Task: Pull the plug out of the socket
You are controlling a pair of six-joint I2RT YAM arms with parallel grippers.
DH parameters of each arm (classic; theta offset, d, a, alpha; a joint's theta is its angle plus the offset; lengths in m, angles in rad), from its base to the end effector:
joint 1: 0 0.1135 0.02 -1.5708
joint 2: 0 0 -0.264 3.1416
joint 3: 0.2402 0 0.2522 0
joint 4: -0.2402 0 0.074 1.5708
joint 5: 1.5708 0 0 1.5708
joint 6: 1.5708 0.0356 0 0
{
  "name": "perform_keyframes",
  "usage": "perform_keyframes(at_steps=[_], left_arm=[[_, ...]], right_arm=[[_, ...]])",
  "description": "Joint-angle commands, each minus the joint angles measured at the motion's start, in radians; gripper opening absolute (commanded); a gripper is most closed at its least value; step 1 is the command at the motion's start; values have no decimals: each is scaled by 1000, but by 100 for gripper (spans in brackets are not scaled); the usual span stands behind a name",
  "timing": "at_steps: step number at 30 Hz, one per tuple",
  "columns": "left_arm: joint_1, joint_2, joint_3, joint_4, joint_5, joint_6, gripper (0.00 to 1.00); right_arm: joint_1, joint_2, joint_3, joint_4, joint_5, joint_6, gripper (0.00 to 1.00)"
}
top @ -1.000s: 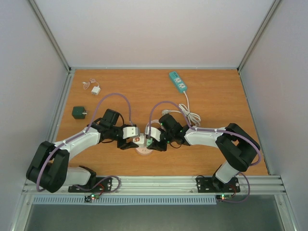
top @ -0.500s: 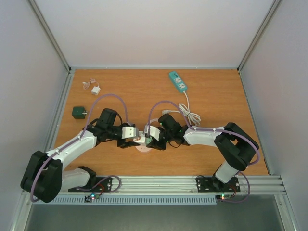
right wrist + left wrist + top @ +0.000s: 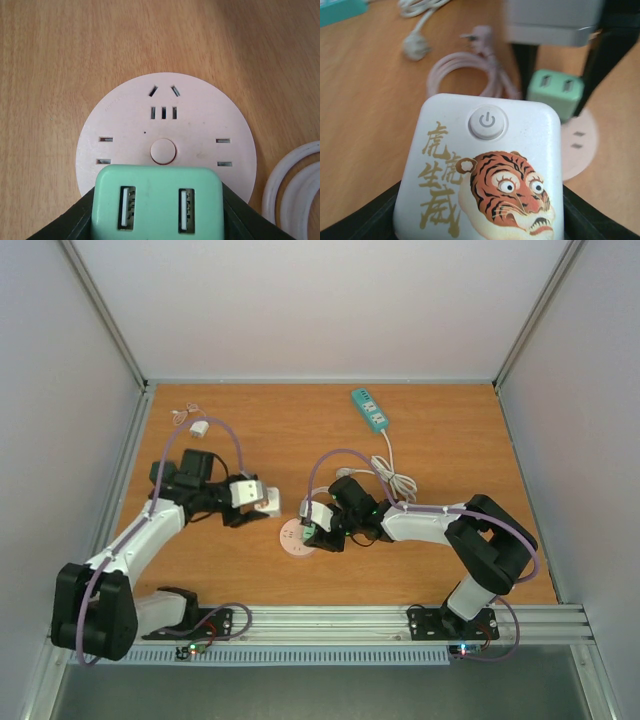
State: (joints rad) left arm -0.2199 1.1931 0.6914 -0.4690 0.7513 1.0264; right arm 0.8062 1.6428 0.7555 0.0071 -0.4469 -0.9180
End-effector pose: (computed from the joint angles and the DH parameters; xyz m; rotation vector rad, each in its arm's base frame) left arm 0.2121 -0.0723 0.2111 1.5417 1.6730 -0.5450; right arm 0.2020 0.2328 0.1430 -1.9391 1.4054 0.4936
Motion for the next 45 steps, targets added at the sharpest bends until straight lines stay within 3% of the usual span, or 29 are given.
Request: perform_keyframes(at_steps=[1,7,17,28,45], left_arm=[[118,36,152,-105,-90,133,29],[189,137,286,-73,-295,179,30],[208,292,430,-38,-597,275,31],[208,432,558,-268,-760,346,34],[184,583,613,-353,-1005,334,39]], right_arm=[[-6,64,-18,-110,113,8,8],[-6,71,-14,-113,116,10,8],[-6,82,-7,-118,124,15,8],[-7,93,1,-128,120,14,9],[-5,113,13,-143,125,17,10]])
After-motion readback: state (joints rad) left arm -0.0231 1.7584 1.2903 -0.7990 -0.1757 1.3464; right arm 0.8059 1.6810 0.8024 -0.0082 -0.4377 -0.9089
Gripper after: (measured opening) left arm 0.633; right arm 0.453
